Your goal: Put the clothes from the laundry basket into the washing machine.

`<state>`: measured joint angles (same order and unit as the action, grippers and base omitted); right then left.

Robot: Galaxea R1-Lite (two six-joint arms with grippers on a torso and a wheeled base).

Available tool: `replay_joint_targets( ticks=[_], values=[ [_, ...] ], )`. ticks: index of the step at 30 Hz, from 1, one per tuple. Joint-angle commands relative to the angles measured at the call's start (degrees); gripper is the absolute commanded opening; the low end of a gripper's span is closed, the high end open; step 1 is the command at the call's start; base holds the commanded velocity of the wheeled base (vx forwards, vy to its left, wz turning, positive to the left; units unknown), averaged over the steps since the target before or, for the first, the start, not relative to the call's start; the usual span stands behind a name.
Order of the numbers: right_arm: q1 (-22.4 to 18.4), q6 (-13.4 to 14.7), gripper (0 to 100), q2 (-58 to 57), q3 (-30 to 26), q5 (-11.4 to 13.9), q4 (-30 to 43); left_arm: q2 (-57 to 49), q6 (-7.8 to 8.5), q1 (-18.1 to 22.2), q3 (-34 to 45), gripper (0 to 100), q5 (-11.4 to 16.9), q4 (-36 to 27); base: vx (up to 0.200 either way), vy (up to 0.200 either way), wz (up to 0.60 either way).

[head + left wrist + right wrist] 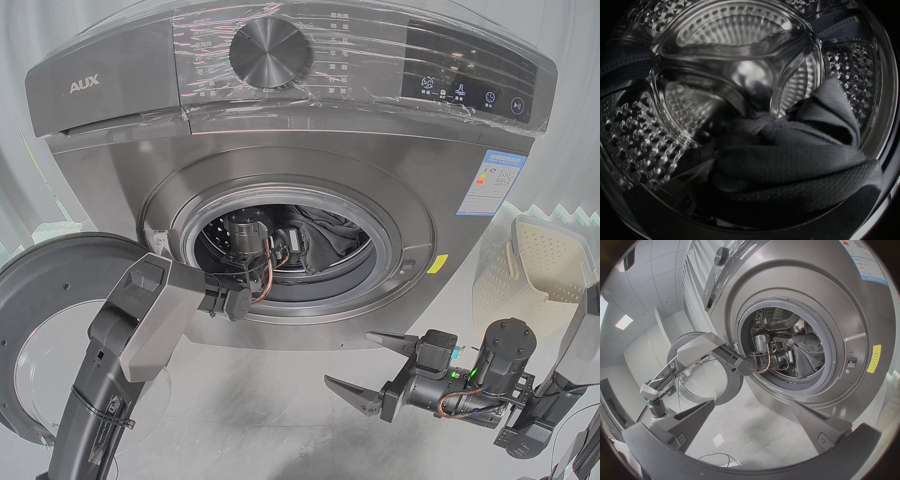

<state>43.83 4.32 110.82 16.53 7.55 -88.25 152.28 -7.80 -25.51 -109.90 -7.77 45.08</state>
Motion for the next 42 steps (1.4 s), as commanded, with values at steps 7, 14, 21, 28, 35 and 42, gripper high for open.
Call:
replay_joint_targets(
  ticks=[7,14,21,28,35,42],
  values=[
    [-0.1,0.0,100,0.5,0.1,0.0,-0.1,-16.5,0.42,-1.3,27.7,100,5.0,0.4,0.0,0.0,0.0],
    [0.0,0.0,100,0.4,0.1,0.0,-0.1,-20.9,1.03,-2.0,36.7,100,9.5,4.4,0.0,0.0,0.0],
    [0.0,0.0,100,0.4,0.1,0.0,-0.1,-24.3,1.3,-3.4,46.7,100,17.3,9.2,0.0,0.0,0.0],
    [0.0,0.0,100,0.3,0.2,0.0,-0.1,-23.8,2.18,-3.8,47.8,100,19.3,12.8,0.0,0.0,0.0],
    [0.0,0.0,100,0.2,0.3,0.0,-0.1,-19.4,2.0,-4.0,41.0,100,17.4,13.4,0.0,0.0,0.0],
    [0.0,0.0,100,0.2,0.4,0.0,-0.1,-13.5,2.44,-4.0,34.7,100,14.8,12.8,0.0,0.0,0.0]
  ],
)
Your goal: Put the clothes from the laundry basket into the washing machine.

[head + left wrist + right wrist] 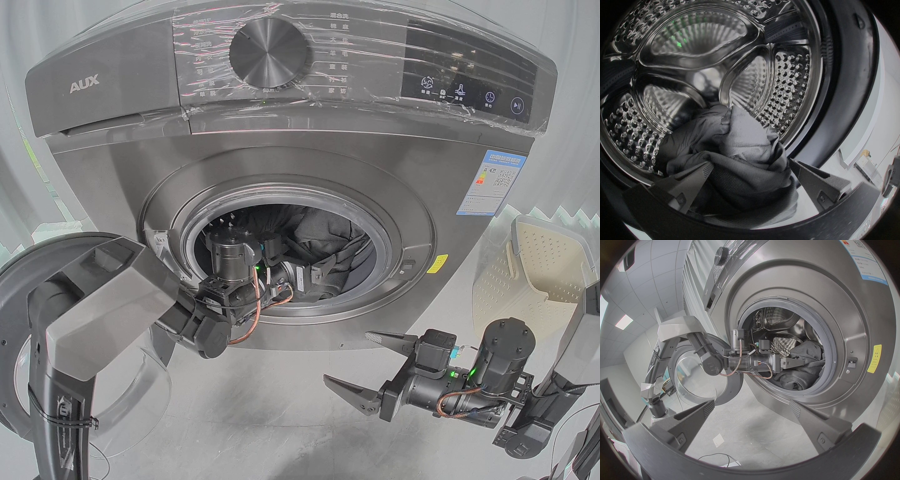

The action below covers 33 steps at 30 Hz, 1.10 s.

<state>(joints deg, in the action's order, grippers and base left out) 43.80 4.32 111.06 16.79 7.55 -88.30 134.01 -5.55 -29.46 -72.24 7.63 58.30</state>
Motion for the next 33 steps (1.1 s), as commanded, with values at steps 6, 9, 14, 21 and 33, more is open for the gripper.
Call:
replay_joint_targets(
  ticks=[6,9,14,21,33],
  values=[
    [0.1,0.0,100,-0.1,0.4,0.0,0.1,4.9,0.45,-0.2,-2.5,100,-0.2,-1.3,0.0,0.0,0.0],
    [0.1,0.0,100,-0.1,0.4,-0.1,0.0,4.9,0.54,-0.2,-2.0,100,-0.1,-2.0,0.0,0.0,0.0],
    [0.1,0.0,100,-0.1,0.4,-0.1,0.0,5.7,0.8,-0.2,-2.5,100,-0.2,-2.4,0.0,0.0,0.0],
    [0.5,0.0,100,0.0,0.4,-0.1,0.0,7.1,2.56,0.0,-5.5,0,-0.9,-3.9,0.0,0.0,0.0],
    [0.5,0.0,100,-0.1,0.9,-0.1,0.0,13.0,2.12,3.0,-25.4,0,-9.8,-4.0,0.0,0.0,0.0]
  ],
)
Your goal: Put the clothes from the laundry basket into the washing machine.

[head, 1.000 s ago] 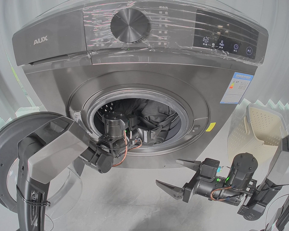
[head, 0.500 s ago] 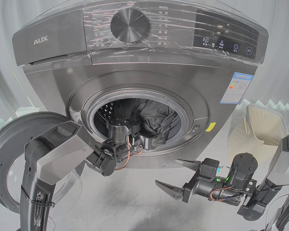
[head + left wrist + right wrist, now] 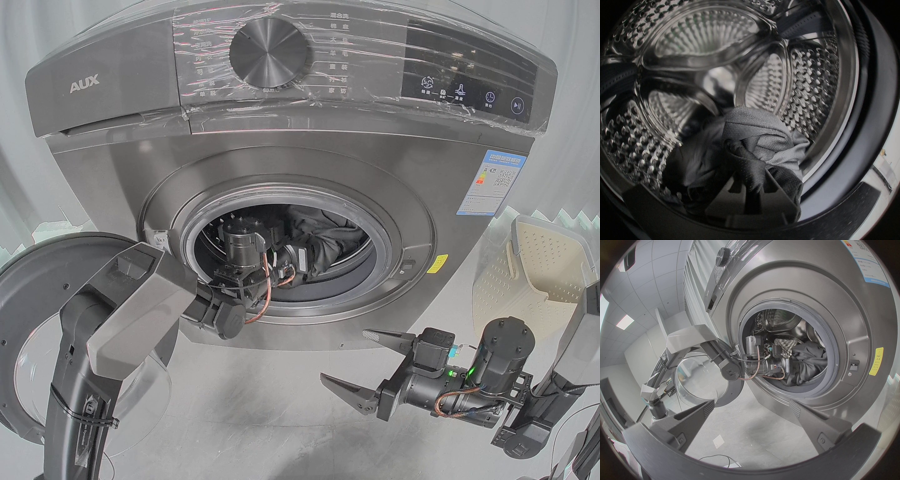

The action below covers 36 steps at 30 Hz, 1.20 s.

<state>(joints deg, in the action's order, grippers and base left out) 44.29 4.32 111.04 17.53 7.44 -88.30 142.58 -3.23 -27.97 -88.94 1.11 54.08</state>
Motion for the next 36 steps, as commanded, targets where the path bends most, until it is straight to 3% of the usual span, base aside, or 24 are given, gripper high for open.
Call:
replay_joint_targets(
  ticks=[1,8,20,21,24,28,36],
  values=[
    [0.0,0.0,100,0.0,0.2,0.0,0.0,5.3,-0.29,1.6,-10.7,0,-3.8,0.2,0.0,0.0,0.0],
    [0.4,0.1,100,0.2,0.5,0.0,0.0,11.1,-0.81,2.6,-25.6,0,-7.5,-1.8,0.0,0.0,0.0],
    [0.8,0.1,100,0.4,0.5,0.0,0.0,12.5,-0.9,3.1,-25.6,0,-7.5,-2.5,0.0,0.0,0.0],
    [0.8,0.1,100,0.4,0.5,0.0,0.0,12.5,-0.9,3.1,-25.6,100,-7.5,-2.6,0.0,0.0,0.0],
    [0.7,0.1,100,0.4,0.5,-0.1,0.0,12.4,-0.99,2.7,-25.6,100,-7.4,-3.1,0.0,0.0,0.0],
    [0.7,0.1,100,0.4,0.4,0.0,0.0,11.5,-2.92,1.7,-24.2,100,-7.4,-4.0,0.0,0.0,0.0],
    [0.5,0.1,100,0.4,0.5,0.0,0.0,8.2,-2.92,1.2,-17.4,100,-7.3,-3.9,0.0,0.0,0.0]
  ],
)
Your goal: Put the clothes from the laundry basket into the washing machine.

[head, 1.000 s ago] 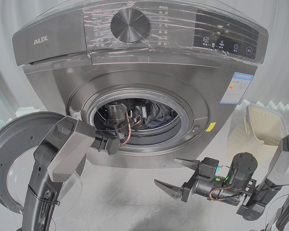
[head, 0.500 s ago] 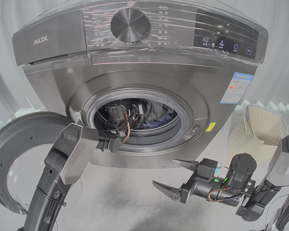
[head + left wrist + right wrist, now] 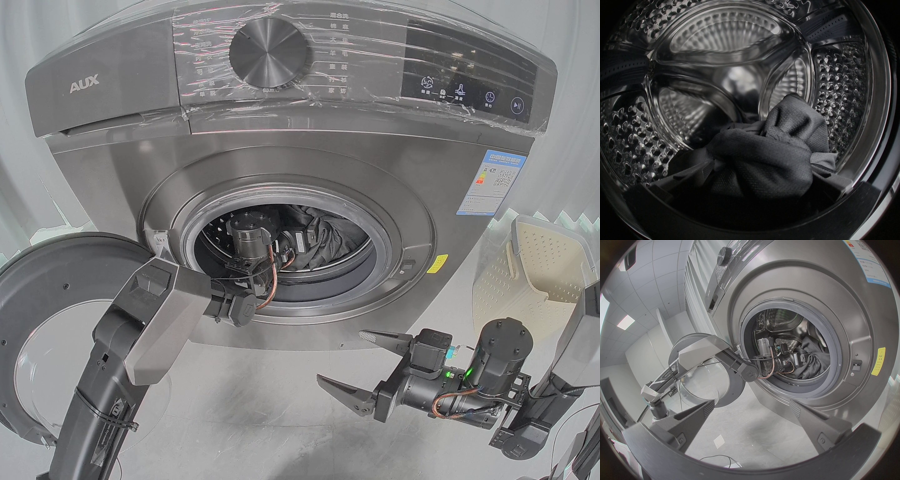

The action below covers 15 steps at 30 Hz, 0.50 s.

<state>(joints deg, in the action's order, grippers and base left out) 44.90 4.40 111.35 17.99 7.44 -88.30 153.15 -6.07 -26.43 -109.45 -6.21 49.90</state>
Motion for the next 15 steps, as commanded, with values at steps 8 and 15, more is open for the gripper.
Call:
replay_joint_targets(
  ticks=[8,15],
  values=[
    [-0.1,0.0,100,0.0,0.0,0.0,0.0,-7.7,-0.08,-0.9,12.2,100,0.8,2.3,0.0,0.0,0.0],
    [-0.1,0.0,100,0.0,0.0,0.0,0.0,-13.8,0.09,-2.3,21.4,100,0.8,4.5,0.0,0.0,0.0]
  ],
)
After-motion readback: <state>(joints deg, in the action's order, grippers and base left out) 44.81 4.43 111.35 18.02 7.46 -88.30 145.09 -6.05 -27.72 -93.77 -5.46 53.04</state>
